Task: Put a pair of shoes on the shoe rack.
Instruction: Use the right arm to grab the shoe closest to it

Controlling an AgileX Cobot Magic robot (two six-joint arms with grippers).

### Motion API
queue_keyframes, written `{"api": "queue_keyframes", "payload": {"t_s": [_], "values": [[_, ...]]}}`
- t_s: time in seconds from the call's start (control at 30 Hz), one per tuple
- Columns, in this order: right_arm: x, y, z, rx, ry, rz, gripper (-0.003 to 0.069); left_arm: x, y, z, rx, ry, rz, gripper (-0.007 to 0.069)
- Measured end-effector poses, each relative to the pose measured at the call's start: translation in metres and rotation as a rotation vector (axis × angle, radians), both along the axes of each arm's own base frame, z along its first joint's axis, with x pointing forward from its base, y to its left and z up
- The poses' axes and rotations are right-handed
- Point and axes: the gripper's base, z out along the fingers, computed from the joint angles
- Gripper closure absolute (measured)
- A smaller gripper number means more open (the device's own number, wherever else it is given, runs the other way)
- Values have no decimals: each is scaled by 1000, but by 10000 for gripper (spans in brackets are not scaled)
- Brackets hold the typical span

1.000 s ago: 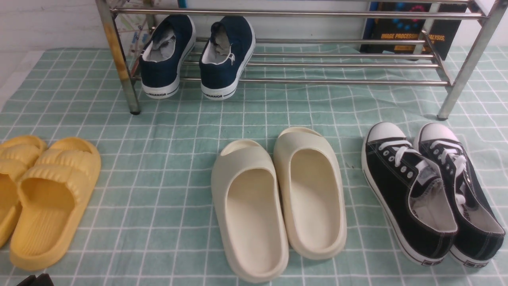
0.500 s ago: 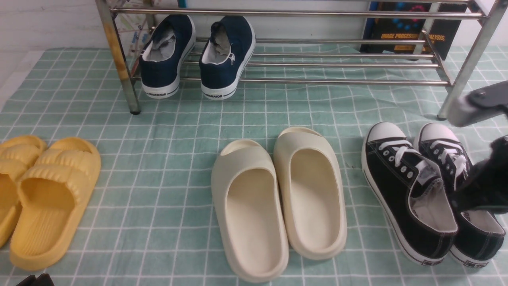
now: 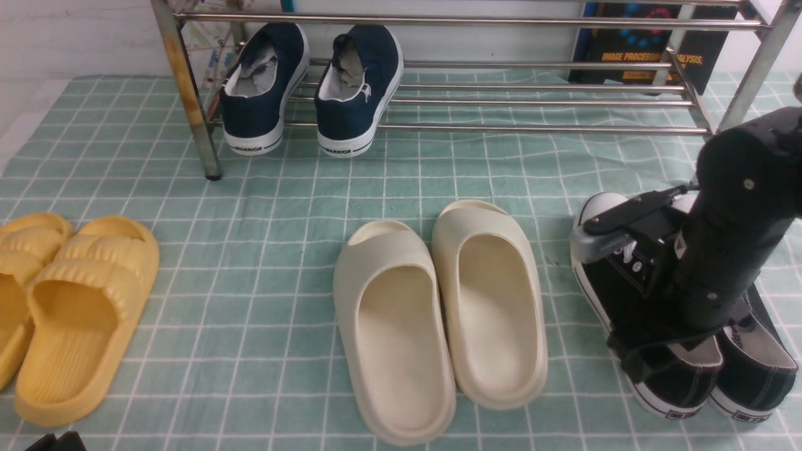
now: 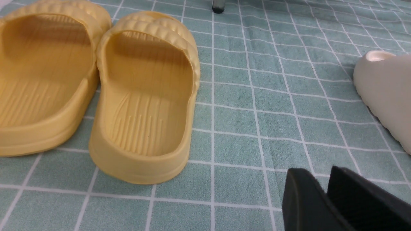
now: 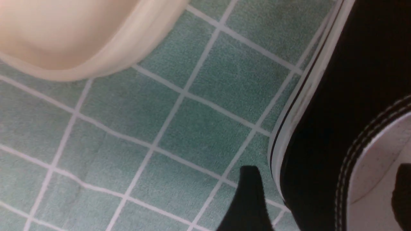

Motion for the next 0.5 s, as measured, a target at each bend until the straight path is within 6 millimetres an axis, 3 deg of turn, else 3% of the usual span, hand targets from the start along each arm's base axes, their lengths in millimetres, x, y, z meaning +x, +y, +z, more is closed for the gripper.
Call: {"api": "queue_keyframes", "payload": {"t_s": [0.07, 0.13, 0.2, 0.3, 0.37, 0.47, 0.5], "values": [[2, 1, -5, -7, 9, -3, 102, 0, 0, 0, 0, 0, 0, 491], [3, 1, -8, -8, 12, -4, 167, 0, 0, 0, 0, 0, 0, 489], [3, 1, -8, -7, 10, -4, 285, 0, 0, 0, 0, 0, 0, 484], [3, 1, -8, -5, 12, -6, 525, 0, 0, 0, 0, 0, 0, 480], [3, 2, -7, -1, 11, -7, 624, 0, 0, 0, 0, 0, 0, 479], [2, 2, -2, 0, 10, -7, 644, 0, 0, 0, 0, 0, 0, 476], [2, 2, 9, 4, 11, -8, 644, 0, 0, 0, 0, 0, 0, 473]]}}
